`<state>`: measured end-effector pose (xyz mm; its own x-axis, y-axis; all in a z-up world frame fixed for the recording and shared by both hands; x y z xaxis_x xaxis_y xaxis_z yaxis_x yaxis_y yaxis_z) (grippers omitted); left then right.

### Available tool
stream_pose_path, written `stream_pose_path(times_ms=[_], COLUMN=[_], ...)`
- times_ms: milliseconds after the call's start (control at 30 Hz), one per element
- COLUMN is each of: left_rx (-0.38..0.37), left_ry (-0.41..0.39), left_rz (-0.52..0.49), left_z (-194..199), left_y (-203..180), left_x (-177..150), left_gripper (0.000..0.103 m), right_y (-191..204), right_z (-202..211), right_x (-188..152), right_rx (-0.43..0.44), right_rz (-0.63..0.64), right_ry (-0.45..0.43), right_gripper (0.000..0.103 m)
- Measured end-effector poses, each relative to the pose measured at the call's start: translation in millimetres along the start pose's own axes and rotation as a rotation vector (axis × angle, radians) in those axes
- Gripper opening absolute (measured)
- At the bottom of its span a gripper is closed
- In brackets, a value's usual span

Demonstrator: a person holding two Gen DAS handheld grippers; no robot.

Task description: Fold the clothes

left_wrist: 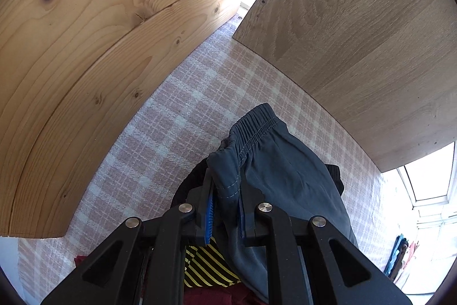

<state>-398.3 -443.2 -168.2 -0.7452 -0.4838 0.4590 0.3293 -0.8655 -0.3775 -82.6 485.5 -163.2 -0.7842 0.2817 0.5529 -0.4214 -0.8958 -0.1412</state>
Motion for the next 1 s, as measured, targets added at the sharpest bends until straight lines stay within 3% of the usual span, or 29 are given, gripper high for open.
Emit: stream_pose_path(times_ms=[33,100,200,300,367,500,600,700,767,900,1000], left_rx=[-0.015,-0.055,-0.127,-0.224,-0.238,-0.084,-0.089,-0.119,-0.165,-0.248,-0.284], left_ry=[0.002,-0.002,-0.021,-0.079,-0.079,-0.025,0.025,0.009,-0.021,-0.091,-0.14], left_rz=[0.001,-0.008,-0.016,-0.058,-0.104,-0.189,-0.094,-0.07,-0.069,-0.089,-0.116], left_z=[-0.4,3.1,14.7,43.1,47.8,16.5,-11.2,-13.6,-0.9,44.8,75.5], left_y=[1.1,-0.8,-7.3,-23.4,-28.7,-9.0,15.1,15.6,8.1,-9.6,-14.6], left_x=[-0.3,-1.7,-2.9,0.1,3.5,5.5,2.8,0.5,2.6,12.1,13.5], left_gripper=[0.012,0.012,0.012,0.012,0.013,0.013,0.013,0.013,0.013,0.013,0.013], right_y=[4.9,31.3,106.3,184.5,236.4,304.9,340.9,370.9,377.0,366.3,368.6], right_z=[8.9,23.7,25.1,8.1,-3.1,-25.7,-26.7,-23.2,-37.4,-52.1,-45.9], right_x=[5.1,14.6,12.7,4.1,-1.8,-15.9,-19.5,-20.9,-22.3,-6.7,-5.1], right_rx=[-0.025,0.052,0.253,0.372,0.451,0.554,0.614,0.661,0.608,0.555,0.595], right_rz=[0.021,0.045,0.111,0.226,0.302,0.377,0.393,0.444,0.483,0.397,0.407], right_ry=[-0.015,-0.04,-0.037,0.014,0.049,0.125,0.122,0.098,0.097,0.116,0.116], right_gripper=[0.027,0.027,0.027,0.027,0.027,0.027,0.027,0.027,0.027,0.026,0.026])
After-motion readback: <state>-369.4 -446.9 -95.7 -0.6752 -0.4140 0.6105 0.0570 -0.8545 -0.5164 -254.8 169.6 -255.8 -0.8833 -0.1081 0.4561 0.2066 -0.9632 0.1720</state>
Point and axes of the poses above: each gripper's, at about its wrist camera, not at the fingertips, and z roughly against the way its jaws point, y to its left, x to its top, the point moved 2 cm from there along -z, roughly the way its jaws point, and after that the axes turned 14 degrees about -y, right-handed, at the moved point
